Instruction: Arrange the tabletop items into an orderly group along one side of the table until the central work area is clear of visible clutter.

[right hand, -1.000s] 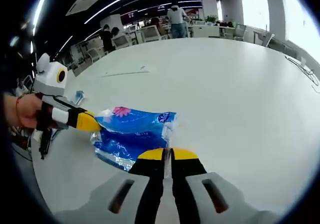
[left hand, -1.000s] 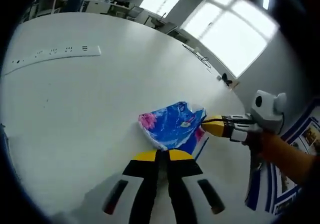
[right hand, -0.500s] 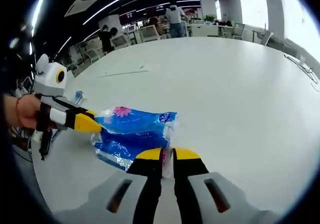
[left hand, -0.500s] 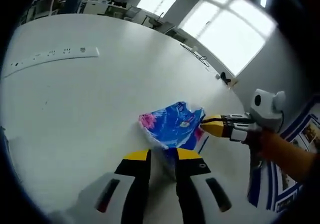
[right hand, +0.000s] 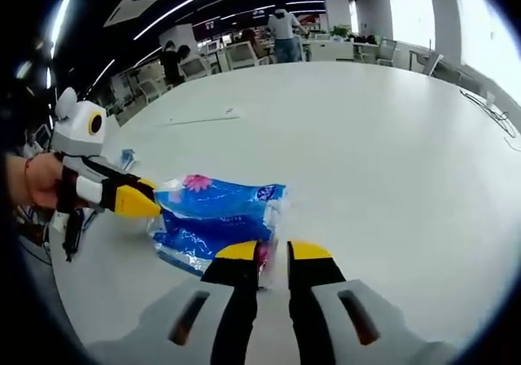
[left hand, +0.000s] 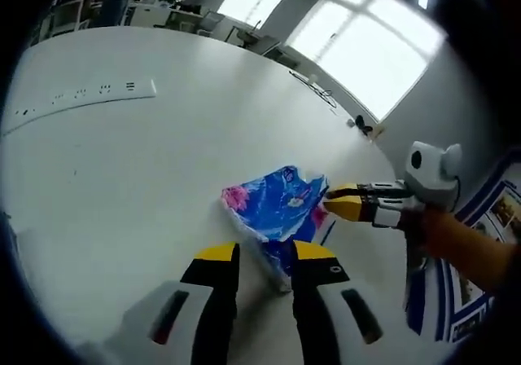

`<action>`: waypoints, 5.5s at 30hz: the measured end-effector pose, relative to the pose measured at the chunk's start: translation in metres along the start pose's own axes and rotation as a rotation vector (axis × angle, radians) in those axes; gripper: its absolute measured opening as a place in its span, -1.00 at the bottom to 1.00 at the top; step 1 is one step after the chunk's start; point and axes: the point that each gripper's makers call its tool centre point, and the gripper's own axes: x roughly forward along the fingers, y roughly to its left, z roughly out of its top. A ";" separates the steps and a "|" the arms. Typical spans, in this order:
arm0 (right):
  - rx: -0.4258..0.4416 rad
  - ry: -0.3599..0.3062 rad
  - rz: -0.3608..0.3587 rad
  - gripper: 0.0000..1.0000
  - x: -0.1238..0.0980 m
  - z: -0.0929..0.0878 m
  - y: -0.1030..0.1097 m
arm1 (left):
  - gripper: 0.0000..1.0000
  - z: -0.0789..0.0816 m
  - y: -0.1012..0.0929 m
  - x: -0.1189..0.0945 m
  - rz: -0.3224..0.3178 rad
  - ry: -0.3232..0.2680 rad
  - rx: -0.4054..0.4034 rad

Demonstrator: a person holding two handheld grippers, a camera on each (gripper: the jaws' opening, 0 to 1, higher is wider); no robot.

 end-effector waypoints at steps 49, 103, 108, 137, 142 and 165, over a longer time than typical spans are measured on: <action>-0.018 -0.077 -0.031 -0.52 -0.037 0.032 0.028 | -0.10 0.020 -0.017 -0.052 -0.013 -0.055 0.088; -0.070 -0.112 0.073 -0.31 -0.061 0.052 0.163 | 0.12 0.011 0.015 -0.199 0.049 -0.183 0.146; -0.079 -0.109 0.087 -0.31 -0.061 0.051 0.174 | 0.12 0.006 0.020 -0.217 0.063 -0.198 0.142; -0.142 -0.061 0.198 -0.31 -0.062 0.031 0.280 | 0.11 -0.035 0.050 -0.311 0.157 -0.269 0.115; -0.155 -0.038 0.222 -0.31 -0.056 0.022 0.303 | 0.10 -0.046 0.057 -0.326 0.175 -0.285 0.097; -0.188 0.064 0.276 -0.31 -0.029 -0.016 0.376 | 0.08 -0.079 0.081 -0.371 0.234 -0.322 0.075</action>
